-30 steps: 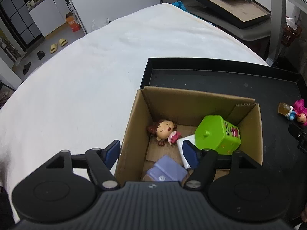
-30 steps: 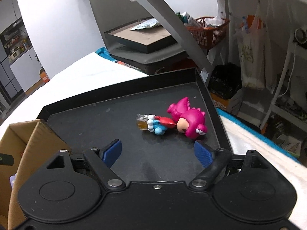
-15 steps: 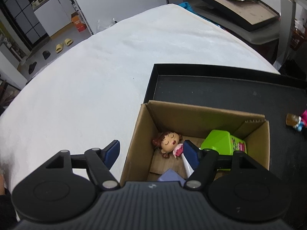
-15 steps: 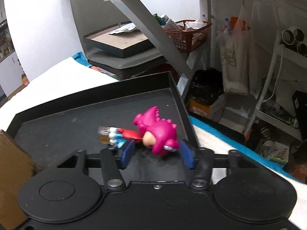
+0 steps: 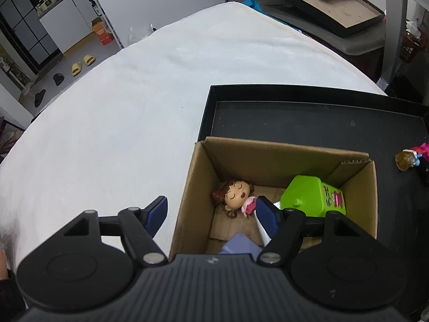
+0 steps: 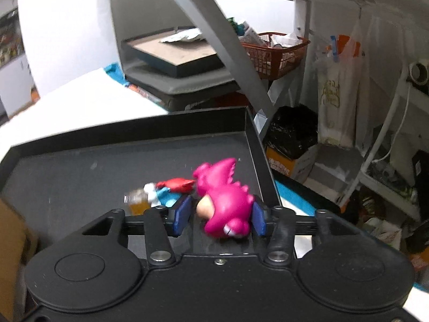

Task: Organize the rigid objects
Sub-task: 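Move the right gripper to the pink dinosaur figure and grasp it, then carry the pink dinosaur into the cardboard box with the right gripper and release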

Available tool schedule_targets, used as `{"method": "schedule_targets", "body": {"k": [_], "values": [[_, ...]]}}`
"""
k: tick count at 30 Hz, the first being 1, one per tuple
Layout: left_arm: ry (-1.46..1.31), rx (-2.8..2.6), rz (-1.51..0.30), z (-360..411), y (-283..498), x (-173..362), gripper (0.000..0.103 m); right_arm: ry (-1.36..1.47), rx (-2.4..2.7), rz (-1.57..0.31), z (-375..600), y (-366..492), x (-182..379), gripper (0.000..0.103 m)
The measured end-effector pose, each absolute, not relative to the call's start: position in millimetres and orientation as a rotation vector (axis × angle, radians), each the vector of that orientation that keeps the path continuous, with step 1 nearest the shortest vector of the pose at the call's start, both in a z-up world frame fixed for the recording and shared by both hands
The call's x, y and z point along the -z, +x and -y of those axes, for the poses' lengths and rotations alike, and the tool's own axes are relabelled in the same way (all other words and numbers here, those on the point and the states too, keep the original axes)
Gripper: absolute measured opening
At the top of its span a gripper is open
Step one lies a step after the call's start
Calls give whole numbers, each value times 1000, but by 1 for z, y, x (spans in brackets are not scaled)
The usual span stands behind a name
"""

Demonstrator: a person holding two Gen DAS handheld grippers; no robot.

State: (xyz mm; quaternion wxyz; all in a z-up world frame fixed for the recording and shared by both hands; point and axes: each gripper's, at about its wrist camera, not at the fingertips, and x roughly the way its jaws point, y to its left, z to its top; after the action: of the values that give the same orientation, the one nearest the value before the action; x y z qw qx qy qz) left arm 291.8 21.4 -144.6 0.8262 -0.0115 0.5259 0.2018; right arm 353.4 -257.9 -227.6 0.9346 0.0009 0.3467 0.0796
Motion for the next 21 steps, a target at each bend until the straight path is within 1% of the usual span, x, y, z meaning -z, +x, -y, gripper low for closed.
{"method": "schedule_targets", "body": {"k": [16,21], "values": [[-75,-367,-1119,-34,272,147,71,33,-170,-784,264,323,201,40],[-89,-325,-1101,-35,267,147,71,123,-181,-810,269,315,184,40]]}}
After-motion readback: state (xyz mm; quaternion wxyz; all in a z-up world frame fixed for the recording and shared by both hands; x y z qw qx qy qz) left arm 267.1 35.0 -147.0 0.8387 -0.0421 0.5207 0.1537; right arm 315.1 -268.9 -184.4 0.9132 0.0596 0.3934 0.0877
